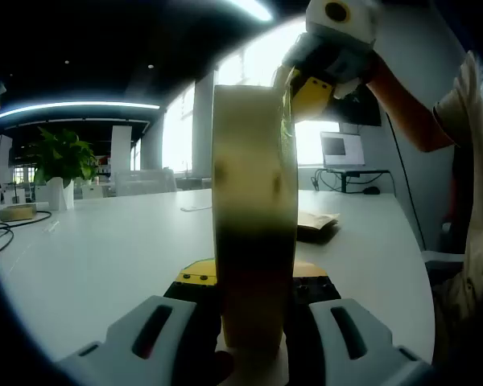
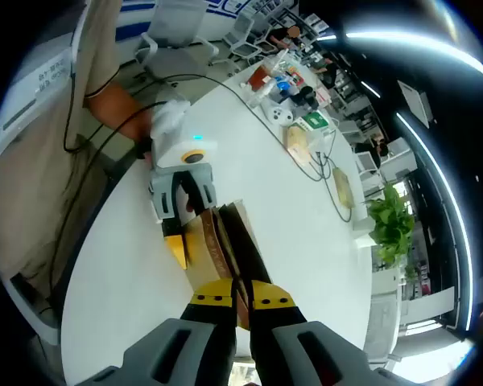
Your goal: Extract single mask from mask box in order stack masks on table
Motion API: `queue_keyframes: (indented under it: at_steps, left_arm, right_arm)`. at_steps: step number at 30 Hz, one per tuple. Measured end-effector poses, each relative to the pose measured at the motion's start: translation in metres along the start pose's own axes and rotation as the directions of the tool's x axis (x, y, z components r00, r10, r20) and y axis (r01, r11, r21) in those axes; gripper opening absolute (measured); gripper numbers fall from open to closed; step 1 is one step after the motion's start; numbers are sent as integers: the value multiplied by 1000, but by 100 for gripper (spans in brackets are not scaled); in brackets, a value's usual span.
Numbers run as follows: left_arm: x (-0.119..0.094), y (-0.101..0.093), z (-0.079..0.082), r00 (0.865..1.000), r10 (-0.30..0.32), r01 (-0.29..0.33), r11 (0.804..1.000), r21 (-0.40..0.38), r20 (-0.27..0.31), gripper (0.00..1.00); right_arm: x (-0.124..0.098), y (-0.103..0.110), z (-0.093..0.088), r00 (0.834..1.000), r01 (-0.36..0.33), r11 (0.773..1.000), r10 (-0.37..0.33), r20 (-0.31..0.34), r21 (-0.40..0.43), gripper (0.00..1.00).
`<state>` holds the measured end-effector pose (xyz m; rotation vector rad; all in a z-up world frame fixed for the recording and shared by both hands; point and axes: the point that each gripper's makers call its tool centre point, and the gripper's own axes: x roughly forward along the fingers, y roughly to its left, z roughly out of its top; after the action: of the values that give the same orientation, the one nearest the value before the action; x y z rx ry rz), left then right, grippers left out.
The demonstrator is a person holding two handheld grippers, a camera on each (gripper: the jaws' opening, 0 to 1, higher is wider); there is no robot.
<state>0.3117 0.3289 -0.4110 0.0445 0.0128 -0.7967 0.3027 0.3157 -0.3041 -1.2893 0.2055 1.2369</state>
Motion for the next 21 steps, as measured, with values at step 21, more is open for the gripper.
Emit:
queue_keyframes:
  at_steps: [21]
  left_arm:
    - [-1, -1, 0, 1000, -1, 1, 1000, 0, 0, 20]
  right_arm:
    - [9, 5, 0, 997, -8, 993, -1, -74, -120, 0]
